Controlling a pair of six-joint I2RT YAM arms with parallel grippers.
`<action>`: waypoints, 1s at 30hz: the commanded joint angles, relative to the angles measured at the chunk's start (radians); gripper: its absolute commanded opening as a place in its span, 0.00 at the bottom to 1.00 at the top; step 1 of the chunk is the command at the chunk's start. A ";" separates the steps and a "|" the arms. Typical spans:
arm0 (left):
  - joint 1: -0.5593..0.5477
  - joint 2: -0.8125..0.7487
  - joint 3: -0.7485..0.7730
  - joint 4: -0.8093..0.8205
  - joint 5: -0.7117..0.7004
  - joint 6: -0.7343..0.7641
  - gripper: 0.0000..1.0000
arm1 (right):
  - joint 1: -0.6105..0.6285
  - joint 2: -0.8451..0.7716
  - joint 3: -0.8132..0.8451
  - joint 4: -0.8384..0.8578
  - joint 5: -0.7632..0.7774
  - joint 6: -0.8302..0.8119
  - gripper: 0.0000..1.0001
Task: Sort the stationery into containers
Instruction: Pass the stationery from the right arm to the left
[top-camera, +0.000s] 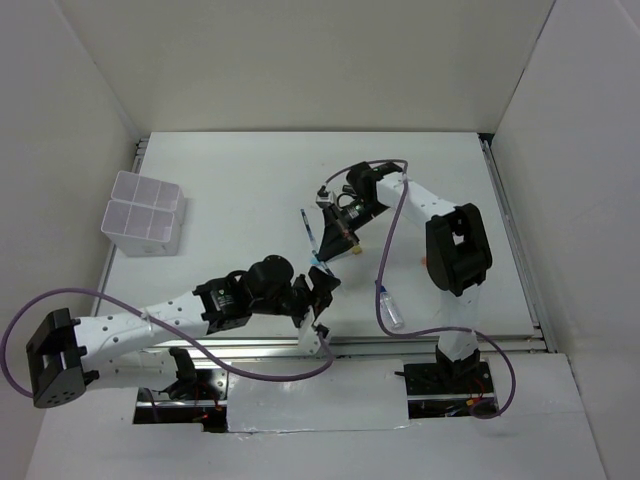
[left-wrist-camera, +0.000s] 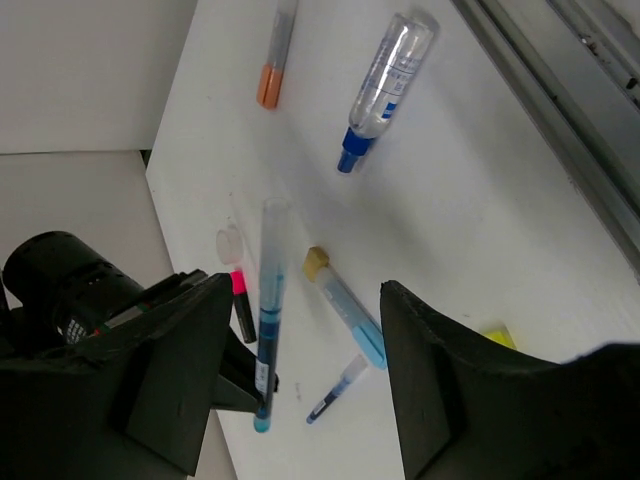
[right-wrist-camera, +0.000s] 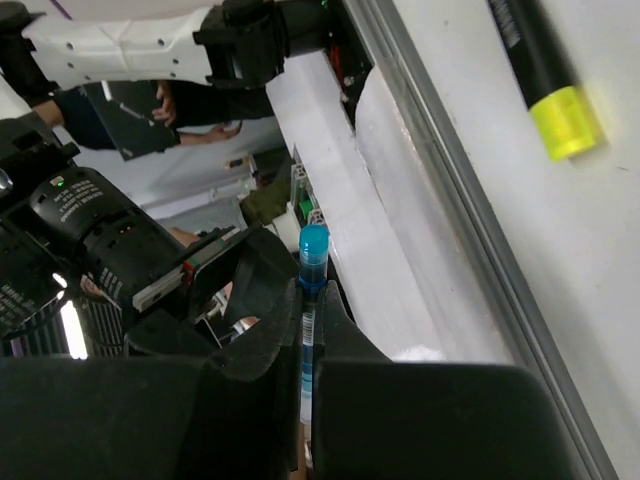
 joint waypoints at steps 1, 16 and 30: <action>-0.001 0.019 0.058 0.132 0.011 -0.044 0.72 | 0.032 -0.055 -0.001 0.022 -0.035 0.007 0.00; -0.036 0.093 0.099 0.040 -0.020 -0.115 0.43 | 0.075 -0.037 0.028 0.086 0.008 0.158 0.00; -0.030 0.042 0.244 -0.056 -0.138 -0.415 0.00 | -0.037 -0.073 0.043 0.059 -0.026 0.124 0.85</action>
